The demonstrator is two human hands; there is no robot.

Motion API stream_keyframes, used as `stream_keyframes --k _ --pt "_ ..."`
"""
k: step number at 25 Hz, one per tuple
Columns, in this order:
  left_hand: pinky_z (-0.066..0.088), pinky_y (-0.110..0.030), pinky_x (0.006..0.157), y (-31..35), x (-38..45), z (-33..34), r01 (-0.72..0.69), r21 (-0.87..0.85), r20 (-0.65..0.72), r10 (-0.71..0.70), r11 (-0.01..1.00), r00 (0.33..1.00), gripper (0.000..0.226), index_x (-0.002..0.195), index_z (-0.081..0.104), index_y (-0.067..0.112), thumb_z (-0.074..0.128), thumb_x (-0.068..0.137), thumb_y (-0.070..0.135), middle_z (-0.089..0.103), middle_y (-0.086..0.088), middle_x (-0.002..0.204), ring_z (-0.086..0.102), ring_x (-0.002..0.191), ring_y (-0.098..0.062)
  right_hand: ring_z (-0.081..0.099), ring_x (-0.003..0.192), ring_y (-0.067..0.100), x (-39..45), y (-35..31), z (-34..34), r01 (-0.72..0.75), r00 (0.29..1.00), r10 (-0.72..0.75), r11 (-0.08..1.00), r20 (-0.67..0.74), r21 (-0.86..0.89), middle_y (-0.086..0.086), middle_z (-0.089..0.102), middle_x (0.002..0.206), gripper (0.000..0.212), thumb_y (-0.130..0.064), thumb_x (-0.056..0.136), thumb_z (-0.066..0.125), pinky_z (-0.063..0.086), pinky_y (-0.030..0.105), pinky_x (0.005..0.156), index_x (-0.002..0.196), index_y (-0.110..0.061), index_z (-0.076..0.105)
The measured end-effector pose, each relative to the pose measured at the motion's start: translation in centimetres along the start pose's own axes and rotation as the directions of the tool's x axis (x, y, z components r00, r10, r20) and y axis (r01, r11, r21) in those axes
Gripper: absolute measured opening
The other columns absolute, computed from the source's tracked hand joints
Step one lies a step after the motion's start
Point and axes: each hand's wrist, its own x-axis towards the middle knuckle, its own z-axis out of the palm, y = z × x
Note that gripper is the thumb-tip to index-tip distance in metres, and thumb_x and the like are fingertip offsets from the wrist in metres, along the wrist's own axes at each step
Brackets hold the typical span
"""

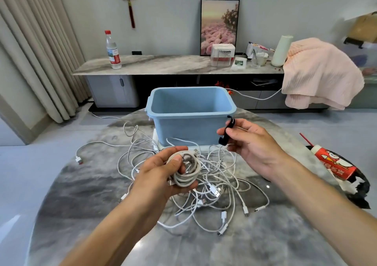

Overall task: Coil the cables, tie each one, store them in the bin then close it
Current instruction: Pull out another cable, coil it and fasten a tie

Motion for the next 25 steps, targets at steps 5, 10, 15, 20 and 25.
stream_keyframes --k 5,10,15,20,25 --pt "0.06 -0.052 0.077 0.1 -0.9 0.4 0.025 -0.039 0.044 -0.023 0.999 0.999 0.022 0.115 0.064 0.003 0.049 0.098 0.007 0.053 -0.006 0.067 0.06 0.065 -0.019 0.068 0.067 0.013 -7.1 -3.8 3.6 0.029 0.997 -0.045 0.974 0.066 0.226 0.01 0.076 0.091 0.023 -0.006 0.077 0.062 0.057 0.024 0.061 0.099 -0.012 0.062" --pt "0.059 -0.052 0.081 0.3 -1.9 0.6 0.048 -0.053 0.116 -0.042 0.997 0.992 0.026 0.119 0.063 -0.001 0.048 0.1 0.009 0.053 -0.006 0.071 0.062 0.081 -0.029 0.07 0.071 0.018 -9.3 -3.0 5.5 0.028 0.996 -0.043 0.984 0.079 0.176 0.017 0.075 0.092 0.028 -0.009 0.068 0.07 0.058 0.025 0.062 0.095 -0.008 0.063" --pt "0.06 -0.048 0.079 0.5 -2.0 0.6 0.052 -0.062 0.158 -0.042 0.997 0.987 0.028 0.121 0.062 -0.002 0.047 0.101 0.009 0.063 -0.033 0.106 0.063 0.105 -0.046 0.068 0.068 0.019 -8.8 -1.2 5.6 0.074 0.996 -0.075 0.997 0.051 0.016 0.013 0.071 0.079 0.015 -0.005 0.068 0.072 0.056 0.024 0.059 0.083 -0.009 0.072" --pt "0.061 -0.048 0.076 0.5 -1.7 0.9 0.068 -0.089 0.186 -0.051 0.994 0.981 0.027 0.12 0.062 -0.003 0.045 0.101 0.007 0.069 -0.024 0.105 0.07 0.09 -0.032 0.068 0.075 0.014 -8.2 -0.7 4.9 0.197 0.98 -0.193 0.963 0.037 -0.186 0.008 0.074 0.082 0.018 -0.013 0.063 0.077 0.054 0.018 0.07 0.08 -0.013 0.074" --pt "0.061 -0.046 0.075 0.1 -1.7 0.9 0.067 -0.053 0.199 -0.056 0.996 0.978 0.027 0.119 0.064 -0.001 0.046 0.1 0.007 0.068 -0.021 0.109 0.068 0.092 -0.031 0.065 0.067 0.008 -8.1 -1.0 4.8 0.232 0.972 -0.223 0.965 0.078 -0.126 0.003 0.073 0.076 0.017 -0.008 0.065 0.075 0.05 0.014 0.062 0.081 -0.01 0.072"
